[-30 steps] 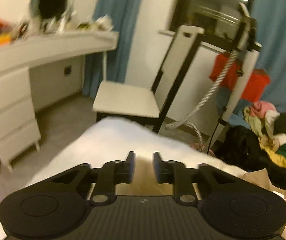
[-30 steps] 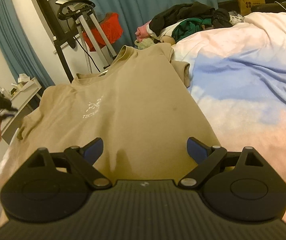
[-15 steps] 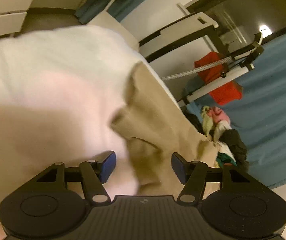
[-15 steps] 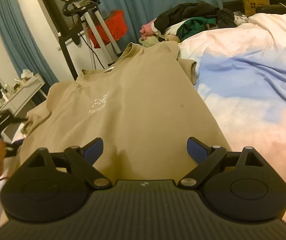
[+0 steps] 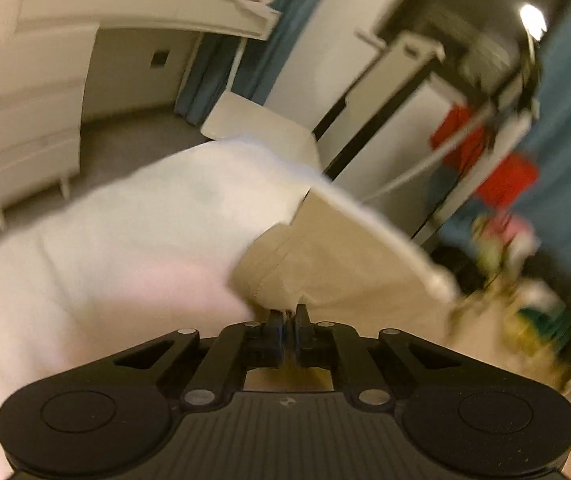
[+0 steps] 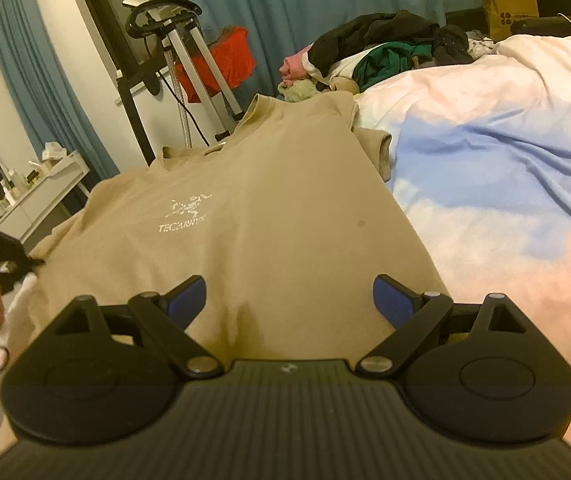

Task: Fold clothes
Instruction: 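Smooth the t-shirt side with the left tool while the right tool hovers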

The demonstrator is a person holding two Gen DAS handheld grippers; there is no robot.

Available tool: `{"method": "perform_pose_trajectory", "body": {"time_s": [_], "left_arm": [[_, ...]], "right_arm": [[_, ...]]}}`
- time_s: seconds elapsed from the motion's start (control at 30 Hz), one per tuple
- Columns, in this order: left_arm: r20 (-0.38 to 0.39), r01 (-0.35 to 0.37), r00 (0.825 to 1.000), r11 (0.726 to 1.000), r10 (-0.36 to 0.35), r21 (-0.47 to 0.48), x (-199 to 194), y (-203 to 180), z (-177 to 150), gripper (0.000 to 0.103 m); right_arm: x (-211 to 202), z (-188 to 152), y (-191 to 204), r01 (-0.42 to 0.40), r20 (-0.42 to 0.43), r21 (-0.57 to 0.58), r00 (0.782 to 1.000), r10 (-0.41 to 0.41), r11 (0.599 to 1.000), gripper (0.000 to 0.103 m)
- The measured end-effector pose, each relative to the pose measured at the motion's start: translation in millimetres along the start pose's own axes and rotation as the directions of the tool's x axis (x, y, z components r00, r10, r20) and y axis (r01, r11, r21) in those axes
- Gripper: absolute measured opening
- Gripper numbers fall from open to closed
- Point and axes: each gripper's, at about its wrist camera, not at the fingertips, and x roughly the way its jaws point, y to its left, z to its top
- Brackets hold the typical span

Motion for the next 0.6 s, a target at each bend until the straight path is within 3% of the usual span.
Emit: {"method": "perform_pose_trajectory", "body": {"time_s": [0.1,0.13,0.17,0.23,0.33,0.4,0.57,0.6], "left_arm": [[0.028,0.002,1.000,0.998,-0.004,0.058,-2.2,-4.7,-6.5,0.030],[0.038,-0.001,0.999,0.997,-0.002,0.075,-9.3,-6.9,-10.6,0.051],[0.046,-0.004,0.999,0.994,0.000,0.105,-17.7,-12.9,-14.7,0.064],[0.073,-0.008,0.997,0.982,-0.006,0.190,-38.9,-29.8,-24.5,0.067],[0.111,0.022,0.992,0.950,-0.060,0.311,-91.1,-51.7,-52.0,0.083],[0.120,0.071,0.985,0.928,-0.122,0.365,-133.4,-67.1,-76.4,0.083],[0.093,0.201,0.960,0.883,-0.264,0.424,-208.4,-95.0,-142.1,0.094],[0.078,0.230,0.954,0.873,-0.290,0.431,-217.9,-96.1,-156.2,0.095]], "right_arm": [[-3.0,2.4,0.8,0.007,0.019,-0.013,1.000,-0.007,1.000,0.092],[-4.1,3.2,1.0,0.009,0.026,-0.018,1.000,-0.009,1.000,0.092],[-5.9,4.0,0.4,0.009,0.035,-0.022,0.999,-0.009,1.000,0.092],[-8.8,5.7,-0.1,0.007,0.050,-0.028,0.999,-0.006,1.000,0.092],[-13.0,8.2,1.1,0.000,0.067,-0.036,0.998,0.002,0.999,0.092],[-17.6,9.6,2.4,-0.005,0.082,-0.048,0.997,0.009,0.999,0.092],[-40.1,14.1,1.7,-0.022,0.143,-0.068,0.989,0.031,0.997,0.091],[-45.3,15.0,1.1,-0.021,0.152,-0.071,0.988,0.032,0.997,0.083]]}}
